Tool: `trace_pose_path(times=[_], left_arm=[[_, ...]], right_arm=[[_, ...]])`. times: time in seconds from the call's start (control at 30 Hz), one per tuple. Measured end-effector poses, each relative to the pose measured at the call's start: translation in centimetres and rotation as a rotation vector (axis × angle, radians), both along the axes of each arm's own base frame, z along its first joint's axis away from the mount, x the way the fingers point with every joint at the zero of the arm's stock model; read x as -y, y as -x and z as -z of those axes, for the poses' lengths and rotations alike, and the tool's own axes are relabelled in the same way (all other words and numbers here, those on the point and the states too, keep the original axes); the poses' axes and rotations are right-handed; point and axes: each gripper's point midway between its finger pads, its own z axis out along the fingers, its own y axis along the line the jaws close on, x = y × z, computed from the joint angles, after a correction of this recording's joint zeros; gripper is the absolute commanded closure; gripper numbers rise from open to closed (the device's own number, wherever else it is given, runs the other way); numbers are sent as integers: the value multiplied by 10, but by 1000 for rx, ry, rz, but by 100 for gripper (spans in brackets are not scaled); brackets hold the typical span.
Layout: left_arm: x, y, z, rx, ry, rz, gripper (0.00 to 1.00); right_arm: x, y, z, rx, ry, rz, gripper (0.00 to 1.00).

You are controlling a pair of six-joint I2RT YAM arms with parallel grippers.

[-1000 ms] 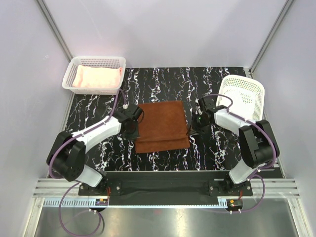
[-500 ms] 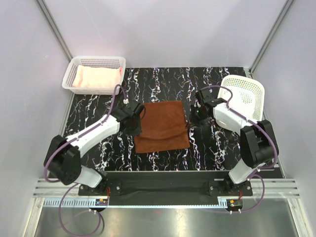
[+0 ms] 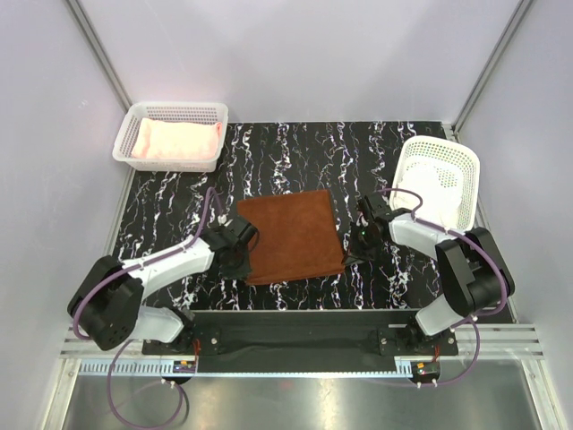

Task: Fold and stack the towels
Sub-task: Fold the towel

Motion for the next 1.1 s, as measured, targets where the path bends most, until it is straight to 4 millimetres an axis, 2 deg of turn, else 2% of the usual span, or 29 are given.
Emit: trace_pose_path(times=[0.3,0.43,0.5,0.53,0.57,0.6,0.67,0.8,0.9,1.03,1.1], left_arm=[[7,-3,2,11,12,13,100],[10,0,2,10,13,25,91],[12,2,3,8,12,33,83],[13,4,3,5,11,38,78],[14,6,3,2,10,44,73],[14,8,3,-2,7,49,60],[14,14,3,-15,-3,61,50],[9,19,-5,-43,-49,80,39],[13,3,-29,4,-75,93,38],[26,-36,-60,96,-46,89,38],[29,-57,-64,127,-31,75,38]], right_arm=[[-3,-9,1,41,-12,3,100],[-2,-10,1,45,-4,7,92],[-1,-9,2,42,-3,8,85],[-1,-9,2,40,1,9,74],[0,-7,3,33,4,13,71],[1,-6,3,30,9,12,68],[4,-3,3,19,22,15,62],[14,5,-2,-14,76,17,63],[15,-3,-16,4,97,18,74],[6,-22,-34,66,62,25,76],[2,-24,-35,74,41,24,76]])
